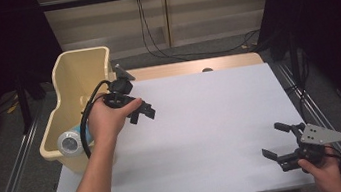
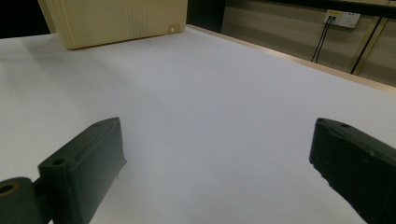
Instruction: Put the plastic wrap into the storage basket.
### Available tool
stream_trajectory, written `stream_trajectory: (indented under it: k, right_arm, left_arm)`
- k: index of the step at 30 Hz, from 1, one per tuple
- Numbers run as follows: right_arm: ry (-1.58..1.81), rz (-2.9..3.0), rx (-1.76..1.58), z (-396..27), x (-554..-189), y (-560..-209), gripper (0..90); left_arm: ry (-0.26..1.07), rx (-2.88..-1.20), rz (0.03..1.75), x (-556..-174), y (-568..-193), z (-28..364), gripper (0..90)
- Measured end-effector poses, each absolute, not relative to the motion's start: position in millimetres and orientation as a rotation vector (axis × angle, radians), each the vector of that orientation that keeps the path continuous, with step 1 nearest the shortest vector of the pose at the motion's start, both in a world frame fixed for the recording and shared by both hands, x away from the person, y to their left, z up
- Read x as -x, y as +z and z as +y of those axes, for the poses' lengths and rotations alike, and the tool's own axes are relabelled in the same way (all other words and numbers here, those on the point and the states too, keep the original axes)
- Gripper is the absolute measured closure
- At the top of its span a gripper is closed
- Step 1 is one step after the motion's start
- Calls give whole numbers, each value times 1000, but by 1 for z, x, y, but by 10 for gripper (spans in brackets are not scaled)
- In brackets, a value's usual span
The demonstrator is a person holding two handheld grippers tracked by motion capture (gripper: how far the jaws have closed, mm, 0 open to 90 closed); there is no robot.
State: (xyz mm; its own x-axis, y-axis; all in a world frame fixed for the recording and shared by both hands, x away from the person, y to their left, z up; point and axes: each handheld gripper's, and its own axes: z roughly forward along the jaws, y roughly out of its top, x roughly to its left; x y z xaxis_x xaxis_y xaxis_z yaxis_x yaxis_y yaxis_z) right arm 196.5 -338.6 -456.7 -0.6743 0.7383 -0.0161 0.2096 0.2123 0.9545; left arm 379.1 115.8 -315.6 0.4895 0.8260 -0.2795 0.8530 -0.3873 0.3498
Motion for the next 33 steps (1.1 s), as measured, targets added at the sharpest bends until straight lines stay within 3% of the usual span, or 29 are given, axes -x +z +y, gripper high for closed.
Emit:
stream_trajectory:
  k: [8,15,29,33]
  right_arm:
    - [1472,2021,-870,-338,-196,-457,26]
    - [1471,2024,-867,-338,-196,-457,26]
    - [1467,2024,-864,-338,-196,-457,26]
    - [1471,2025,-865,-338,-196,-457,26]
  left_arm:
    - [-64,-2323,1338,-370,-335,102,137]
    - [-15,-2242,1259,-354,-372,95,116]
    - [544,-1868,965,-306,-423,104,71]
    - [561,-1835,958,-303,-428,107,71]
